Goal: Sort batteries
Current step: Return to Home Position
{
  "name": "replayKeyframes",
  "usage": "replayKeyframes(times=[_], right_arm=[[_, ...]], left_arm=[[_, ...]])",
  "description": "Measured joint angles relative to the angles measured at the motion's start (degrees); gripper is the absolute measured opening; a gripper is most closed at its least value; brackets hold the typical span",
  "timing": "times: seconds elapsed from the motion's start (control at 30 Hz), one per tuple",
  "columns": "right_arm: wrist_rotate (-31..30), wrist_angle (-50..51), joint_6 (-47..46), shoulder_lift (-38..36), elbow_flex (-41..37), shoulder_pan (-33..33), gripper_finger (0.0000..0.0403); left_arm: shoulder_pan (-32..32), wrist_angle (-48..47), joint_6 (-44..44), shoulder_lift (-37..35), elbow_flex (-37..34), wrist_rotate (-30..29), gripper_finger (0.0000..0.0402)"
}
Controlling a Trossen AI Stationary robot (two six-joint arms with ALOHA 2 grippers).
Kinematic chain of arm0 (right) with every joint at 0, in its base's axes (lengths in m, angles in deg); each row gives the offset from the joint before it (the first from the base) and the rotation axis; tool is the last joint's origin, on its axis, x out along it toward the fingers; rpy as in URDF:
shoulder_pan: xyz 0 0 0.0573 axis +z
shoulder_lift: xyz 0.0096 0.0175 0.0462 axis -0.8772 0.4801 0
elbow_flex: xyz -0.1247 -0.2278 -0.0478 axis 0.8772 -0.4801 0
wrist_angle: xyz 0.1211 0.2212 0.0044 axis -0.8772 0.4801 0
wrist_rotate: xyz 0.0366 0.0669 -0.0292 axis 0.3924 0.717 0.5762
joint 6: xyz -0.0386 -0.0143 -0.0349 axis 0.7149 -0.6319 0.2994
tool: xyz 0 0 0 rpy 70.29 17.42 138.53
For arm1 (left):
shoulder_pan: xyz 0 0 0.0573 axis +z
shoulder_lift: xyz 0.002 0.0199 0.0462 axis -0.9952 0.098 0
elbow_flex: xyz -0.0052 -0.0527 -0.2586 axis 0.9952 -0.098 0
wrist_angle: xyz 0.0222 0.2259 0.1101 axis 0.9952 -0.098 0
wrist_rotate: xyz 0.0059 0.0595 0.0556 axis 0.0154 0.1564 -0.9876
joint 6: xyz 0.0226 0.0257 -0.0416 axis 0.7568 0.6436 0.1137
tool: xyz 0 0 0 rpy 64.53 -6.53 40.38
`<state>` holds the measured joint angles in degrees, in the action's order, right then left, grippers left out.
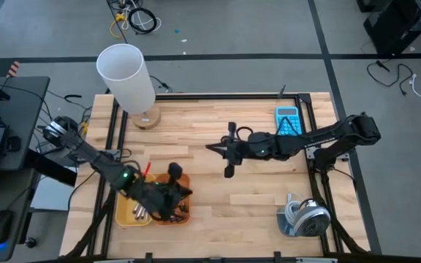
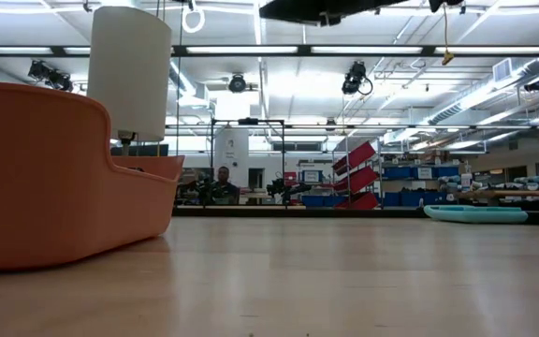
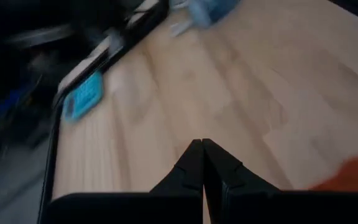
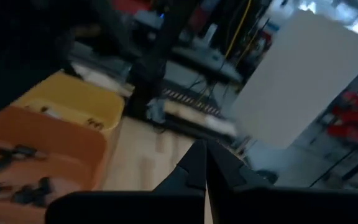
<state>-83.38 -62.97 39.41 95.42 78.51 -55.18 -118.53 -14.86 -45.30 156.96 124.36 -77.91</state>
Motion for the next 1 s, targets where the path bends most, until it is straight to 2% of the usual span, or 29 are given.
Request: replayKeyframes(times=[0.07, 0.17, 0.3, 0.53, 0.8, 1.0], right_arm=[[-0.04, -0.95, 2.23, -1.00, 0.00, -0.07, 0.0000], [-0.33, 2.01, 2.45, -3.98, 0.04, 0.41, 0.0000], [-0.50, 5.65, 2.25, -8.78, -1.37, 1.52, 0.0000], [-0.62, 3.35, -0.30, -19.94, -11.18, 3.10, 0.0000], [-0.72, -6.81, -1.57, -32.18, -24.65, 2.25, 0.0000], [-0.72, -9.92, -2.80, -41.14, -31.61, 1.79, 0.0000]], left_arm=[[2.37, 1.95, 6.29, -1.53, -1.34, 4.16, 0.0000], [7.83, 9.72, 12.63, -5.10, -4.16, 11.05, 0.0000], [13.46, 11.80, 15.23, -11.97, -8.88, 19.08, 0.0000], [13.04, 7.51, 13.46, -28.10, -16.29, 19.55, 0.0000], [13.00, 10.82, 11.79, -43.11, -27.08, 18.40, 0.0000], [13.09, 11.43, 9.33, -51.34, -33.69, 13.23, 0.0000]])
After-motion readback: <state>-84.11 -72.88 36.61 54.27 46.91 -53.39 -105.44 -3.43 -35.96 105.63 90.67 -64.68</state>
